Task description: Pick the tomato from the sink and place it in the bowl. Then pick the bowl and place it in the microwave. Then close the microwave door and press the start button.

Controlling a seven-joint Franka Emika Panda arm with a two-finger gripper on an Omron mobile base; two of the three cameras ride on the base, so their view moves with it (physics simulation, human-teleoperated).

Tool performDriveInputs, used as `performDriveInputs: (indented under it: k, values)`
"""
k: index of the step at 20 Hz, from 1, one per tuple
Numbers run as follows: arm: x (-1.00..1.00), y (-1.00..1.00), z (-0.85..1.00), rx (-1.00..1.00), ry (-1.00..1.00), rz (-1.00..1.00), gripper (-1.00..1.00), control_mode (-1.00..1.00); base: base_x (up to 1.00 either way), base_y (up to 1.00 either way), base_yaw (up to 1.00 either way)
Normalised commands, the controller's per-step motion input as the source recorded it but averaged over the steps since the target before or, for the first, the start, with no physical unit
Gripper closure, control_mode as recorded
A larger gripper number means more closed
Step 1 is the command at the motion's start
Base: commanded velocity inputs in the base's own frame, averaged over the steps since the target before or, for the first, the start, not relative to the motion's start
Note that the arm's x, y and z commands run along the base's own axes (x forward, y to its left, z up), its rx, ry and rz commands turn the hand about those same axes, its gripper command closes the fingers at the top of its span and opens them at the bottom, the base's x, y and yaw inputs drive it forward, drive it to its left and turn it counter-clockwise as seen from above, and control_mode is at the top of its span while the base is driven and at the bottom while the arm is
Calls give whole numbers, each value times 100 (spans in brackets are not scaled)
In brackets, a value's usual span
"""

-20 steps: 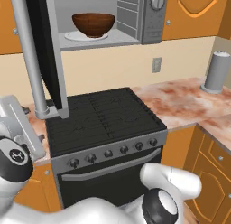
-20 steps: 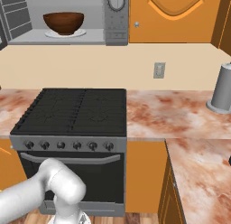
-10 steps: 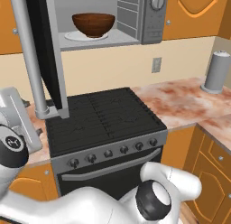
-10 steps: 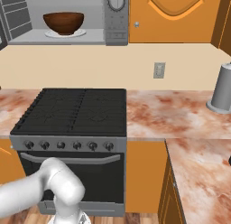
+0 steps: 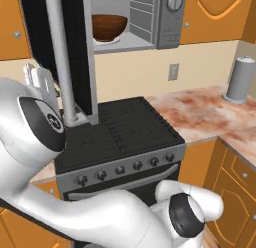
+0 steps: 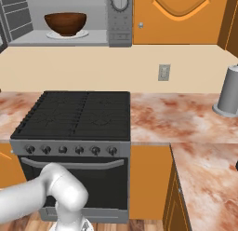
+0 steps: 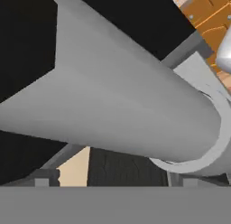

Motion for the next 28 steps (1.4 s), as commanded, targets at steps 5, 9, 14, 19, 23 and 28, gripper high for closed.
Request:
performDriveInputs:
  k: [5,9,14,19,23,28]
  values:
    - [-32,-99,13,21,-11,0,-100,-100,0,0,0]
    - [-1,-100,-2,17,-4,2,-100,-100,0,0,0]
    - [43,-76,-1,9,3,11,-100,-100,0,0,0]
    - [84,-75,3,1,3,9,-100,-100,0,0,0]
    - [100,-58,6,0,0,7,-100,-100,0,0,0]
    - [100,-45,20,-2,0,7,-100,-100,0,0,0]
